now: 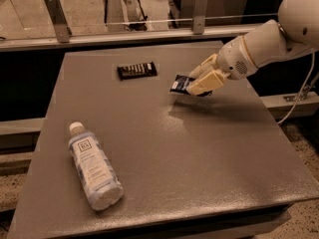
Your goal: Move rxbar blueberry near blue plastic bottle
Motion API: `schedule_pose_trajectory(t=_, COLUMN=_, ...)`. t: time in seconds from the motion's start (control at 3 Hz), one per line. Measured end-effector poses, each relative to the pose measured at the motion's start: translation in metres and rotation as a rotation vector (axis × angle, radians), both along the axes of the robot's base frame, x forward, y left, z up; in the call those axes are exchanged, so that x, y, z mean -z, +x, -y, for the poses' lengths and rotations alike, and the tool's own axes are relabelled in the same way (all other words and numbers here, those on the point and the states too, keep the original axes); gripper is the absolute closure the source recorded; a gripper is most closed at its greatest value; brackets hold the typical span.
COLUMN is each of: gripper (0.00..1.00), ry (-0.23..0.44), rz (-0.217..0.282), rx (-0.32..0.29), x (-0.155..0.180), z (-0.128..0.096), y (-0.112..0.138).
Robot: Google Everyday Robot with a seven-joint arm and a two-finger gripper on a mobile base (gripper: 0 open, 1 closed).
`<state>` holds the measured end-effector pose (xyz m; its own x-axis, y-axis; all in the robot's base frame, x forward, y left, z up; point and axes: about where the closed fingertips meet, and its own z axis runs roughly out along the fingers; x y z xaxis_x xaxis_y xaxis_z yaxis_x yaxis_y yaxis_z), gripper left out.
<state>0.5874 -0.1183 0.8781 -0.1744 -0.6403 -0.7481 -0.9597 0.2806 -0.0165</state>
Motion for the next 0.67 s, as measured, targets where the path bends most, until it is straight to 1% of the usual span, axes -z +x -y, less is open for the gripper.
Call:
schedule_pose_trajectory(t=0.33, gripper=1.0, ry=-0.003, rz=-0.015, rx=-0.075, x=0.008, z=-0.02, y=-0.019)
schedule_pose_trajectory(t=0.67, gripper=1.0, ry=-0.005, rz=-0.031, rx=-0.159, x=0.012, z=-0.048, y=-0.05)
